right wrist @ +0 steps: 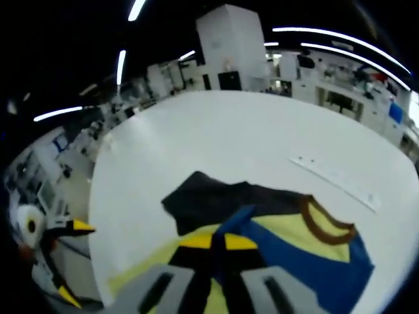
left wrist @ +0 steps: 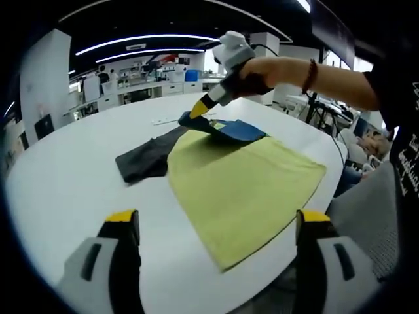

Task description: Fold the garment on the visible template until the final outline fits inside the template.

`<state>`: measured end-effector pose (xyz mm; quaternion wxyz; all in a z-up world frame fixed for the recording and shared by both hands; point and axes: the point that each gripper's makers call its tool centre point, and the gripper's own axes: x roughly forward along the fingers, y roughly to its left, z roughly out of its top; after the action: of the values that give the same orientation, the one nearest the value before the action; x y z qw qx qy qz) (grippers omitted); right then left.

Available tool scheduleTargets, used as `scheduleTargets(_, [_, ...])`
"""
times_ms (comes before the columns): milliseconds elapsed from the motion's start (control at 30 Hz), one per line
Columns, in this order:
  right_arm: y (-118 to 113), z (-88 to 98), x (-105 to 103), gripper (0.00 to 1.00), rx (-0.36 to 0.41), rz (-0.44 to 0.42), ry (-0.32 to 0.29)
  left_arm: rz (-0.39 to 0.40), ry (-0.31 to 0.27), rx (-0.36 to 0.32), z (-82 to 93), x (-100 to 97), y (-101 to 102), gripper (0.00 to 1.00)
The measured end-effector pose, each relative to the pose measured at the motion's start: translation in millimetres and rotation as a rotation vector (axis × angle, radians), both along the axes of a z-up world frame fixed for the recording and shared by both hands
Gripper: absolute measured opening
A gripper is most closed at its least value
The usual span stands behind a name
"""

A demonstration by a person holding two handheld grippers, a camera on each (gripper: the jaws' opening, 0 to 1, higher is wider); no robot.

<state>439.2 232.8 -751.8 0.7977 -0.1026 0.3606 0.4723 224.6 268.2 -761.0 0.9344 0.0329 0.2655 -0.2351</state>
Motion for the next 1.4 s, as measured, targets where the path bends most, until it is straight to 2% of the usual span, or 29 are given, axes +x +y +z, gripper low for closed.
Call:
scheduleTargets(267, [5,-18.0,-6,0.0,-0.022,0.009,-0.018,0.003,0.004,0.001,-0.8,-1.6,3,0.97])
scheduleTargets(467, [13,-29.3,-12,0.01,0.02,-0.026,0.021,0.005,0.003,0.002,-0.4,-1.6,2,0.97])
scheduleTargets(600, [23,-34.3,-23,0.02,0.052,0.006,0.054,0.006,0.0,0.003,0.0,-1.2,2,0.98])
scheduleTargets(833, [19,-30.1,-21,0.27,0.058,-0.018,0.037,0.027,-0.007,0.01,1.3,-1.5,8,0.99])
scheduleTargets(1000, [10,-27.4,-16,0.58,0.049,-0.04,-0.007,0.04,-0.017,0.025,2.8,0.3,13,0.99])
scheduleTargets(1233, [-9,-24.4,-9,0.91,0.056,-0.075,-0.028,0.056,-0.027,0.05,6.4,5.3,23,0.99])
scheduleTargets(1300, [-15,-22.9,-7,0.98,0.063,-0.081,-0.039,0.062,-0.031,0.056,7.4,7.9,27,0.99])
scheduleTargets(1400, [-26,-21.9,-5,0.99,0.064,-0.081,-0.044,0.073,-0.034,0.055,8.5,12.2,34,0.99])
